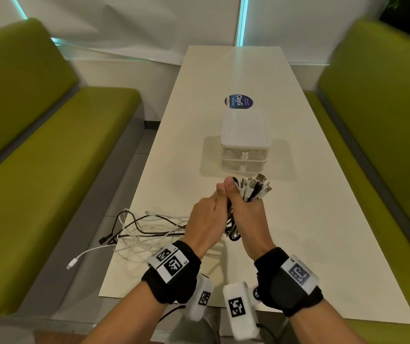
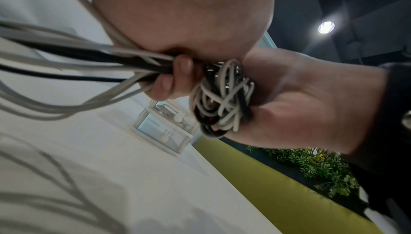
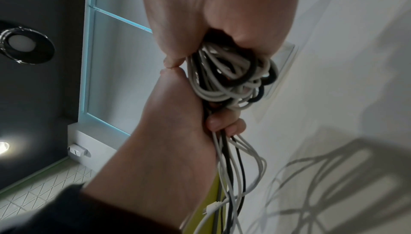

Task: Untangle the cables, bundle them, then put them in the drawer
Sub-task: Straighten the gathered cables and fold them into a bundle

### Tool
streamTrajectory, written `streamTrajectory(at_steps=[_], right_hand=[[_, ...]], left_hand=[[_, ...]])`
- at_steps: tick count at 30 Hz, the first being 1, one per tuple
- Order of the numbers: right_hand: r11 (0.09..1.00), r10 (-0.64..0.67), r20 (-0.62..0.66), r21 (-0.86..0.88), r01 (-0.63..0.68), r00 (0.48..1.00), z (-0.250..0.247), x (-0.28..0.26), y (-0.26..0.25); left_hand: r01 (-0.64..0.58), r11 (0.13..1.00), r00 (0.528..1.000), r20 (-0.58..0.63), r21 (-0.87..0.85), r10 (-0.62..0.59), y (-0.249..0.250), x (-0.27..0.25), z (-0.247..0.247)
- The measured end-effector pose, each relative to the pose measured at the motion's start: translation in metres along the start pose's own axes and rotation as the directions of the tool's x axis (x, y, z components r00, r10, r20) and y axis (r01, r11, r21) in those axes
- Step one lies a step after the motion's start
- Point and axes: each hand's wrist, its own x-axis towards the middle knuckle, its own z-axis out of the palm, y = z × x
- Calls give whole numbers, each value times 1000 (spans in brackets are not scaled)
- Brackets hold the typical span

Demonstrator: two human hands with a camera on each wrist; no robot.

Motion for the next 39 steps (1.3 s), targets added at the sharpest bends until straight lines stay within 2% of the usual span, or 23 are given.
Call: streamTrajectory(at_steps=[3, 6, 11, 17, 22, 25, 30, 36, 39], right_hand=[[1000, 8, -19, 20, -7, 1000, -2, 5, 5], [996, 84, -21, 42, -84, 996, -7, 5, 5], [984, 112, 53, 136, -118, 992, -13, 3, 0], [940, 191, 156, 256, -226, 969, -17, 4, -9], [951, 235, 200, 157, -268, 951, -22, 2, -4], [952, 257, 220, 107, -286, 941, -26, 4, -7], [952, 299, 119, 26, -304, 947, -22, 10, -9], [939, 313, 143, 99, -328, 939, -19, 7, -9], [933, 313, 152, 134, -333, 938, -16, 4, -9]], left_hand=[[-1, 1000, 1000, -9, 13, 1, -3, 1, 5], [-5, 1000, 1000, 18, 27, 5, -6, 0, 10], [-3, 1000, 995, 99, -19, 5, -3, 2, 8], [13, 998, 981, 194, -54, -2, 1, 7, -2], [-148, 975, 939, 333, 167, 85, -5, 10, 0], [-127, 979, 932, 358, 162, 62, -13, 12, 4], [-125, 982, 913, 404, 142, 58, -11, 15, 4], [-218, 933, 899, 431, 286, 77, -10, 15, -10], [-219, 916, 858, 513, 336, 17, -7, 17, -13]])
